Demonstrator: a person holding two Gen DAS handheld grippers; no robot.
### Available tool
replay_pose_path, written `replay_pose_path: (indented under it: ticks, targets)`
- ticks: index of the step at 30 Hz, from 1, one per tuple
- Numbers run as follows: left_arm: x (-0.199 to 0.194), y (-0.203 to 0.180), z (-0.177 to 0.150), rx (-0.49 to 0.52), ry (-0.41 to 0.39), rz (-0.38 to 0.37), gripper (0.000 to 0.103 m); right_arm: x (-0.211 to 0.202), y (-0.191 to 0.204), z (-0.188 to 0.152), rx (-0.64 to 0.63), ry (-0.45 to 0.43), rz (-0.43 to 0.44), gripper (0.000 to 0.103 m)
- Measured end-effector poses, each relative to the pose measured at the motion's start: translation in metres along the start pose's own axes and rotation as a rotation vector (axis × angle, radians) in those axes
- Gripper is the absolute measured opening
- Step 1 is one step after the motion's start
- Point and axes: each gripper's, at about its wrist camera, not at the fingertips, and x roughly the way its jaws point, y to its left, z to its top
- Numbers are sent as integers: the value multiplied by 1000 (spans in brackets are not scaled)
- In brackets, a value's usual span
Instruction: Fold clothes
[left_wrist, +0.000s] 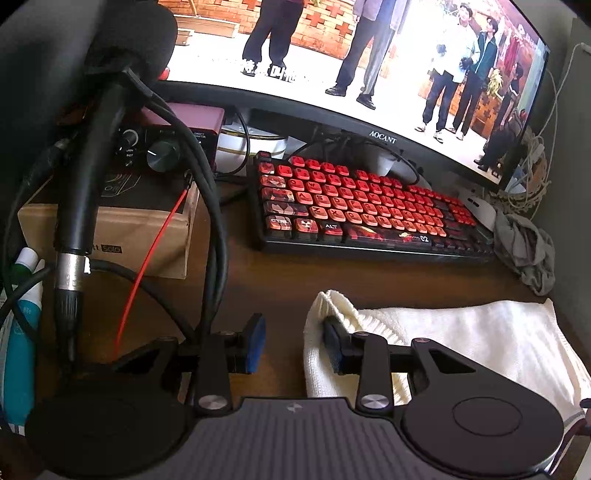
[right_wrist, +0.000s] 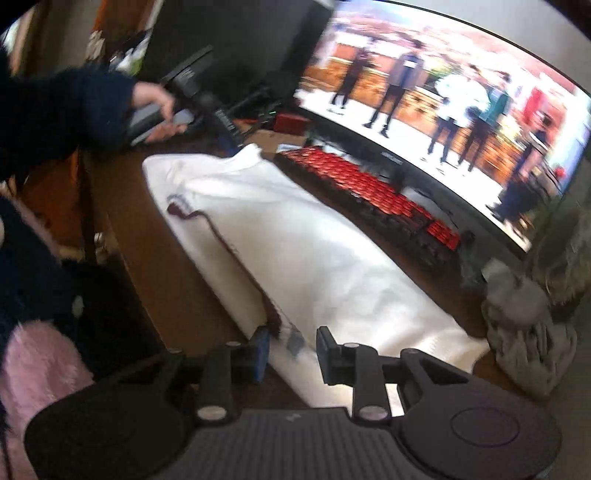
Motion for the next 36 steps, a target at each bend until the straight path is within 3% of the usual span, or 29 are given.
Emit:
replay_pose_path:
  ticks: [1,4,7,12,15,19,22,26,28,29,33,36]
  targets:
    - [0,0,0,0,-1,1,35,4,-1,3,3,1,6,3]
    - [1,2,1,-9,-3,3,35,-12,-6,6,19,-37,19,3]
    - [2,3,2,-22,-7,8,35,-25,-9,2,35,-19,33,3]
    - [2,-2,3,-2,-6,23,35,-12,-3,-6,71,23,56,4]
    - [-5,0,3,-13,2,16,35,-13,-4,-5,112,19,97,15]
    - [-26,-1,3,1,-10,6,35,-33,-19,-2,211,-80,149,15]
    - [-50,-20,2,62,-48,-28,28,-39,-35,2,324,-168,156,15]
    - [-68,-79,-16,233,-41,-215,23,-19,-42,-5,369,-98,71,15]
    - [-66,-107,-31,324,-5,-305,21,-13,-42,-12,408,-89,70,15]
    - [-62,-117,-40,365,16,-313,15,-12,-41,-15,423,-94,71,15]
    - [-47,-142,-73,489,102,-322,10,-11,-28,-26,457,-101,45,15]
    - [-55,-139,-89,484,82,-319,9,-10,-19,-38,488,-130,11,16]
